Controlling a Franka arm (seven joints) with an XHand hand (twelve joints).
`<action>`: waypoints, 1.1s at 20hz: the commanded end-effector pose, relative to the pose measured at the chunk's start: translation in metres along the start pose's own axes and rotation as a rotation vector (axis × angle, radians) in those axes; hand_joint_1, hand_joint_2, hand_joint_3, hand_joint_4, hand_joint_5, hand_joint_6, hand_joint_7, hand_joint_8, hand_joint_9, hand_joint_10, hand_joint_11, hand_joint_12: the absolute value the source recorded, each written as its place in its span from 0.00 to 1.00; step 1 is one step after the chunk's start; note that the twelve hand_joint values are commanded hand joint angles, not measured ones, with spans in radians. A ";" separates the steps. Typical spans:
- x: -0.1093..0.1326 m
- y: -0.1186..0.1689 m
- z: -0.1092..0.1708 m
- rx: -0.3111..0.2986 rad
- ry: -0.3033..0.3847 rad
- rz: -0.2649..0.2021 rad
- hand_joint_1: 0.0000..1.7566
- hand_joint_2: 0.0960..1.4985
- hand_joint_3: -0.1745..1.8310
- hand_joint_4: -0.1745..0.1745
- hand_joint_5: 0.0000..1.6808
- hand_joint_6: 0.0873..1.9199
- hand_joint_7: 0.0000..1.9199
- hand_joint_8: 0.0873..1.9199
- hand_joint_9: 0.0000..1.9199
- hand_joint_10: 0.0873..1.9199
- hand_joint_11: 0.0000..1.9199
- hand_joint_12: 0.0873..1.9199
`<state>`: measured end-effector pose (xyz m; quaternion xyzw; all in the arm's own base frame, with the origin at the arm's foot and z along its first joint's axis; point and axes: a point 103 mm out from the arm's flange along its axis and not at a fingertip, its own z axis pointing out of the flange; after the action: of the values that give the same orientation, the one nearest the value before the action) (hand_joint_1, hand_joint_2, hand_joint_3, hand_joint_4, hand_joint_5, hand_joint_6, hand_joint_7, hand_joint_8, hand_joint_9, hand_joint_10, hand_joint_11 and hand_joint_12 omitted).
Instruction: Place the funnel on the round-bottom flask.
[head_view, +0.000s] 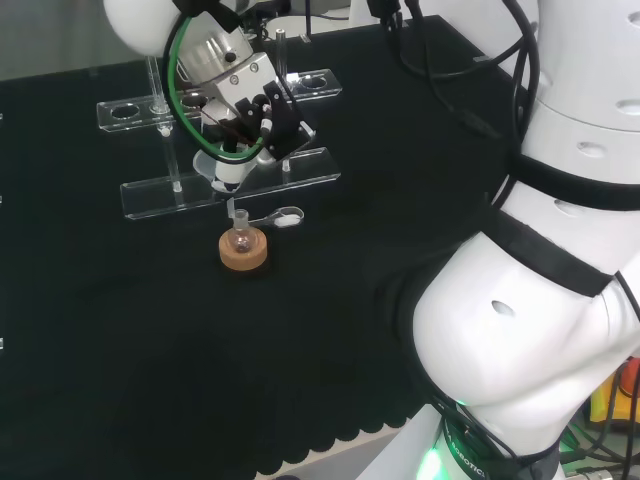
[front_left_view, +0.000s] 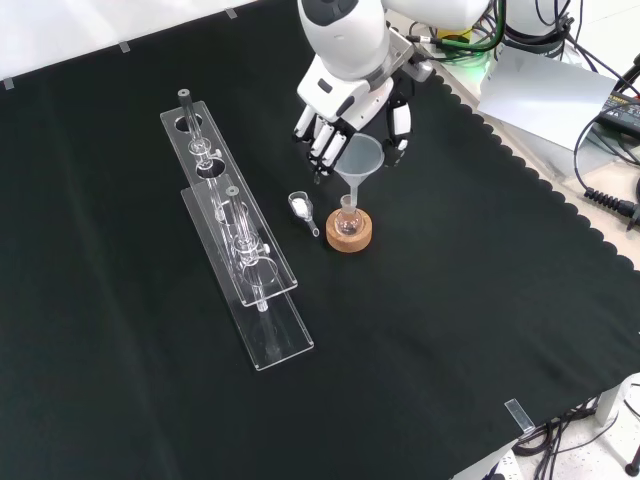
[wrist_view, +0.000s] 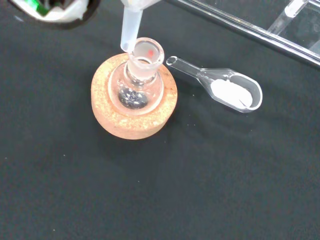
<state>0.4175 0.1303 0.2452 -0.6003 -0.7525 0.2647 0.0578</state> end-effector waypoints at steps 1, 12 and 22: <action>-0.010 -0.002 0.005 0.008 0.008 0.023 0.50 0.42 0.45 0.46 0.33 0.31 0.27 0.37 0.50 0.32 0.24 0.69; -0.010 -0.001 0.004 -0.004 0.018 0.014 0.50 0.42 0.45 0.46 0.33 0.31 0.27 0.37 0.50 0.32 0.24 0.68; -0.021 0.006 0.013 0.000 -0.010 -0.001 0.50 0.42 0.45 0.46 0.33 0.31 0.27 0.37 0.50 0.32 0.24 0.68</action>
<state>0.4193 0.1209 0.2406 -0.6037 -0.7485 0.2684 0.0570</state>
